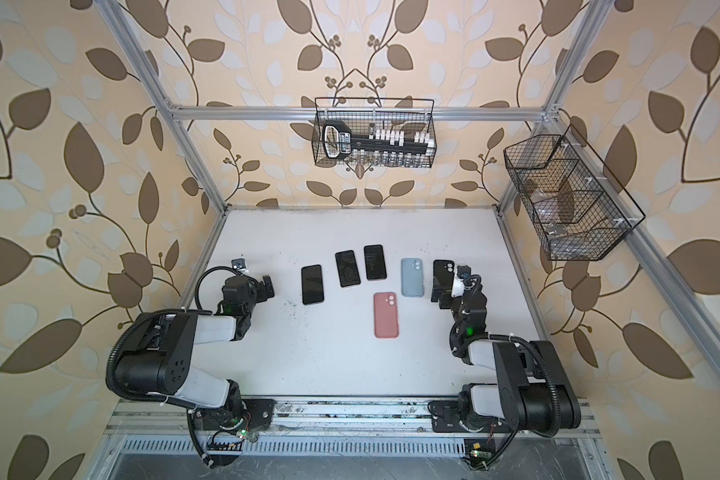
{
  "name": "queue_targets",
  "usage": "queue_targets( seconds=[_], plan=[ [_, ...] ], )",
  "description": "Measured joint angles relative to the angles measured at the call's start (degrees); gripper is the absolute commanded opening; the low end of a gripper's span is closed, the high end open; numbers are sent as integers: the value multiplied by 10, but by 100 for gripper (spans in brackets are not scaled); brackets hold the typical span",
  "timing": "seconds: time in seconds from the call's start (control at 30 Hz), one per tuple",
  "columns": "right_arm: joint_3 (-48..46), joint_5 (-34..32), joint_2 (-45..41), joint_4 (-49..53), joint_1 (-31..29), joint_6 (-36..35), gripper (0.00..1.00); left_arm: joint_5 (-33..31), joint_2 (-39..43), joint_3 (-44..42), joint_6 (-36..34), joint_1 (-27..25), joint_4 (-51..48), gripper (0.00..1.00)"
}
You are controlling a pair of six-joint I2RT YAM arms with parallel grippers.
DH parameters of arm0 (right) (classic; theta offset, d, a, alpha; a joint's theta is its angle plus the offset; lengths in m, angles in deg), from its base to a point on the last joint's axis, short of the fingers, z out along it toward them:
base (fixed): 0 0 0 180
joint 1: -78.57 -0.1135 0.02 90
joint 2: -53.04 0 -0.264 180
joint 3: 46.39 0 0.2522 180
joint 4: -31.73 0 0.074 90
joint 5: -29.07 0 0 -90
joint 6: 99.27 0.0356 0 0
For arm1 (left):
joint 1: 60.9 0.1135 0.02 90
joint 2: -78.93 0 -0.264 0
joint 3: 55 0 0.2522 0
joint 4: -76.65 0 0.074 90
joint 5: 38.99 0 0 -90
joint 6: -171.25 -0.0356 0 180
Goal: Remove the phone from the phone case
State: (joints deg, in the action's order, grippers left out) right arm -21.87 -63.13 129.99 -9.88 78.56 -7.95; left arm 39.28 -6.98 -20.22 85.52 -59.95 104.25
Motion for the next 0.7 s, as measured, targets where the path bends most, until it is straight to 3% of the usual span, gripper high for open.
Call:
queue_targets(
  seconds=[0.7],
  plan=[
    [0,-2,0,-1,0,0,100,9,0,0,-1,0,-8,99]
  ],
)
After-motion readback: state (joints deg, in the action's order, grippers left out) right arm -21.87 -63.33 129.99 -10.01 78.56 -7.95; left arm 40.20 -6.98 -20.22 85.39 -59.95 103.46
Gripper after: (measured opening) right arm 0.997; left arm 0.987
